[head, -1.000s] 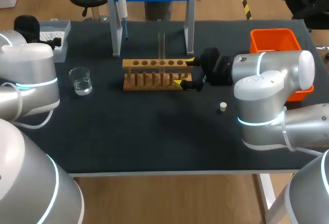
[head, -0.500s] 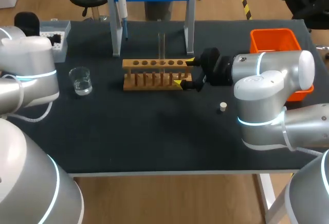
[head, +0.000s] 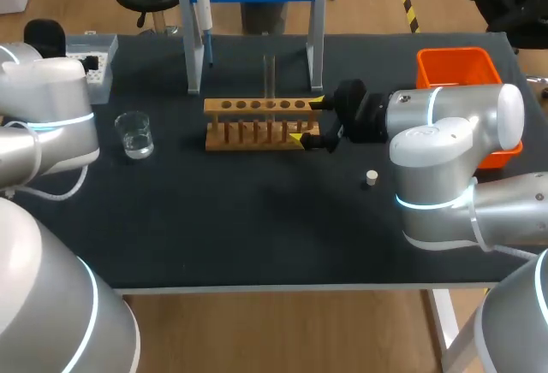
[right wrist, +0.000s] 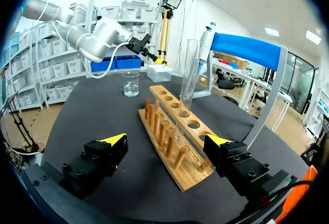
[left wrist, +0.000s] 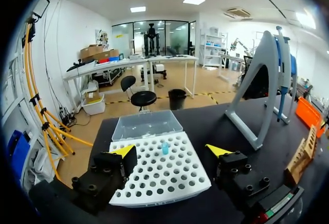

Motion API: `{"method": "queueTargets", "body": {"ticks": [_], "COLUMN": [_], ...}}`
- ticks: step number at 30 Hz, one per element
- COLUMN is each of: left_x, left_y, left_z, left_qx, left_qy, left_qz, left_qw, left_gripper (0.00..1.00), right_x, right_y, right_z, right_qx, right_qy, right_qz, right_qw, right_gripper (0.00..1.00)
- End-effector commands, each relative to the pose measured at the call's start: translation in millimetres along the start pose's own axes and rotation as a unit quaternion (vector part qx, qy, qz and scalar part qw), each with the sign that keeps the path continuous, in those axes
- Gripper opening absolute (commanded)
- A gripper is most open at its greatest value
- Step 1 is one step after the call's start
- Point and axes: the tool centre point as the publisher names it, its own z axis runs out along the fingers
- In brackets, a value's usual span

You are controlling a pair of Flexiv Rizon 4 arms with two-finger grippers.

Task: Invert the test tube, pick up the pipette, mount the tip to pipette, aspirate from beaker and dispense into the tube, eject the tip, return the pipette, and cap with the stopper.

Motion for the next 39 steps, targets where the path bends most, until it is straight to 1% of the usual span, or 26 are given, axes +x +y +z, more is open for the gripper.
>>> {"method": "queueTargets", "body": {"ticks": [1,3,4,5,8,10,11,12,20,23,25,26,29,32,39], "left_x": [-1.8,-2.6,-3.0,-3.4,-4.1,-4.5,-4.6,-4.6,-6.5,-6.8,-7.0,-7.0,-6.7,-5.2,-3.8], "left_y": [3.4,4.3,4.7,5.0,5.2,4.8,4.5,4.3,1.8,0.7,-0.2,-0.5,-1.3,-2.3,-3.5], "left_z": [9.8,11.7,12.5,13.2,15.1,16.7,17.6,18.4,22.9,24.3,25.1,25.5,26.6,28.3,30.6], "left_qx": [0.006,0.005,0.005,0.006,0.006,0.007,0.007,0.007,0.007,0.008,0.009,0.009,0.010,0.011,0.009], "left_qy": [-0.003,-0.005,-0.006,-0.005,-0.006,-0.006,-0.006,-0.006,-0.009,-0.010,-0.011,-0.011,-0.012,-0.012,-0.012], "left_qz": [0.000,0.002,0.002,0.001,0.001,0.001,0.001,0.001,0.003,0.002,0.001,0.001,-0.003,-0.004,-0.004], "left_qw": [1.000,1.000,1.000,1.000,1.000,1.000,1.000,1.000,1.000,1.000,1.000,1.000,1.000,1.000,1.000], "left_gripper": [0.75,0.73,0.67,0.64,0.64,0.58,0.58,0.59,0.56,0.59,0.58,0.55,0.55,0.50,0.48], "right_x": [0.0,0.0,0.0,0.0,0.0,0.0,0.0,0.0,0.0,0.0,0.0,0.0,0.0,0.0,0.0], "right_y": [-0.1,-0.1,-0.1,-0.1,-0.1,-0.1,-0.1,-0.1,-0.1,-0.1,-0.1,-0.1,-0.1,-0.1,-0.1], "right_z": [-0.2,-0.2,-0.2,-0.2,-0.2,-0.2,-0.2,-0.2,-0.2,-0.2,-0.2,-0.2,-0.2,-0.2,-0.2], "right_qx": [0.000,0.000,0.000,0.000,0.000,0.000,0.000,0.000,0.000,0.000,0.000,0.000,0.000,0.000,0.000], "right_qy": [0.000,0.000,0.000,0.000,0.000,0.000,0.000,0.000,0.000,0.000,0.000,0.000,0.000,0.000,0.000], "right_qz": [0.000,0.000,0.000,0.000,0.000,0.000,0.000,0.000,0.000,0.000,0.000,0.000,0.000,0.000,0.000], "right_qw": [1.000,1.000,1.000,1.000,1.000,1.000,1.000,1.000,1.000,1.000,1.000,1.000,1.000,1.000,1.000], "right_gripper": [1.00,1.00,1.00,1.00,1.00,1.00,1.00,1.00,1.00,1.00,1.00,1.00,1.00,1.00,1.00]}}
